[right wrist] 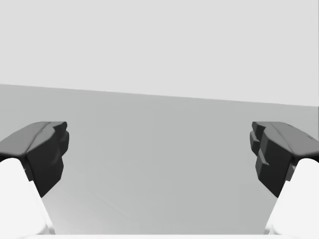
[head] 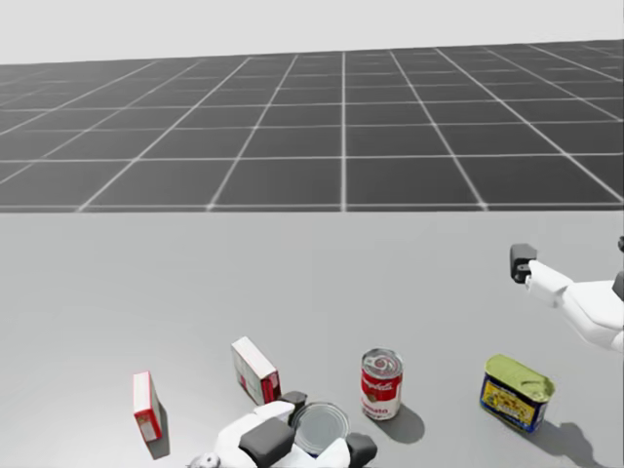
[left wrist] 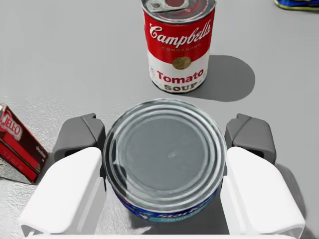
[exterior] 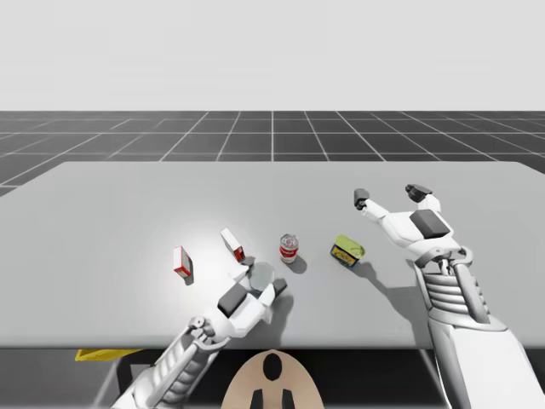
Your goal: Grasp the tuna can and hold it up.
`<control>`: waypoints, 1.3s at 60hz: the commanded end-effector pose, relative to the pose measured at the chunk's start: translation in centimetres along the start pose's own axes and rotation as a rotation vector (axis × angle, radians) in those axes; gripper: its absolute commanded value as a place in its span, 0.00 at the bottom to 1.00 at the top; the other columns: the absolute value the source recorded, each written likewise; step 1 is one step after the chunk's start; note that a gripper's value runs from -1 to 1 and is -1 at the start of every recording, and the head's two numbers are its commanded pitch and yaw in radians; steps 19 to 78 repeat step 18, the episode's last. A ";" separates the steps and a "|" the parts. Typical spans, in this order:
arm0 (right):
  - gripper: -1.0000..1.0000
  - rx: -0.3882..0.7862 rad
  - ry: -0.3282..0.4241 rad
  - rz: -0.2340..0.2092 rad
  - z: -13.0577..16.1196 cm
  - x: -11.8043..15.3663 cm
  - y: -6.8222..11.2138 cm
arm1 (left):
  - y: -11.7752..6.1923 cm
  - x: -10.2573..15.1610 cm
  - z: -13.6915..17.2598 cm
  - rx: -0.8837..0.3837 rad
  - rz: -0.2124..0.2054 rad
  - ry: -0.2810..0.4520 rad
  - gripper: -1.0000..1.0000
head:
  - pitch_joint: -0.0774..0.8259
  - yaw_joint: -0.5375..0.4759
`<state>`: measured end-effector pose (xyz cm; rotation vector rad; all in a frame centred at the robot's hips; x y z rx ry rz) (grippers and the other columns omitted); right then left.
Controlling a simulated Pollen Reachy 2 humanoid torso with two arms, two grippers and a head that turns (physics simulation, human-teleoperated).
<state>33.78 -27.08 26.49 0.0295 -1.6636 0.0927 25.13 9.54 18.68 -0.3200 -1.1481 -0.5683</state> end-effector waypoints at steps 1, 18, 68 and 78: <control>0.00 0.000 -0.001 -0.001 -0.1 0.1 -0.1 | 0.8 5.7 2.2 0.021 -0.023 -0.142 1.00 | 0.47 0.60; 0.00 -0.005 0.039 -0.022 -0.4 -0.2 0.0 | 3.0 14.8 6.8 0.102 -0.091 -0.370 1.00 | 0.46 0.59; 0.00 -0.005 0.039 -0.022 -0.4 -0.2 0.0 | 3.0 14.8 6.8 0.102 -0.091 -0.370 1.00 | 0.46 0.59; 0.00 -0.005 0.039 -0.022 -0.4 -0.2 0.0 | 3.0 14.8 6.8 0.102 -0.091 -0.370 1.00 | 0.46 0.59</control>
